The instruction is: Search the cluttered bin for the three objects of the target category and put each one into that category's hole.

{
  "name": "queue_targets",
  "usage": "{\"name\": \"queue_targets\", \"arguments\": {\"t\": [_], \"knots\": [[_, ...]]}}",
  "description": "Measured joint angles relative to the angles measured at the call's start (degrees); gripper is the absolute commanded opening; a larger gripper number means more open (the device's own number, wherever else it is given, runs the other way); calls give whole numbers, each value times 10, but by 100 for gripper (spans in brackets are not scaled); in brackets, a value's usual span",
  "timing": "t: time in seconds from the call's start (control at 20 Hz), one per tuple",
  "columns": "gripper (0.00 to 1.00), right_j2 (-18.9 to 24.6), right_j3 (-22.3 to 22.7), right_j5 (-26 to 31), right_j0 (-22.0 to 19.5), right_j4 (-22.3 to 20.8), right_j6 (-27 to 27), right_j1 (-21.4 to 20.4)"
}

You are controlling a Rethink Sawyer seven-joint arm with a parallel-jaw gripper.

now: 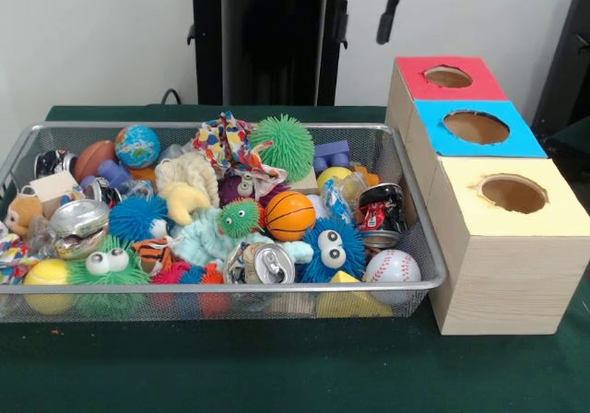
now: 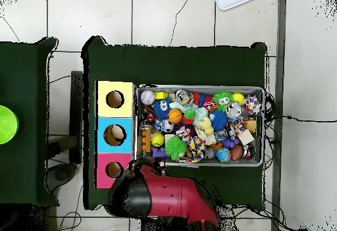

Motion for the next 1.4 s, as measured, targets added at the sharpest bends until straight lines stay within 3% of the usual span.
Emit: {"name": "queue_targets", "arguments": {"t": [0.5, 1.4], "knots": [[100, 0, -42, -7, -26, -55, 0, 41], [100, 0, -88, -16, -110, -160, 0, 73]]}}
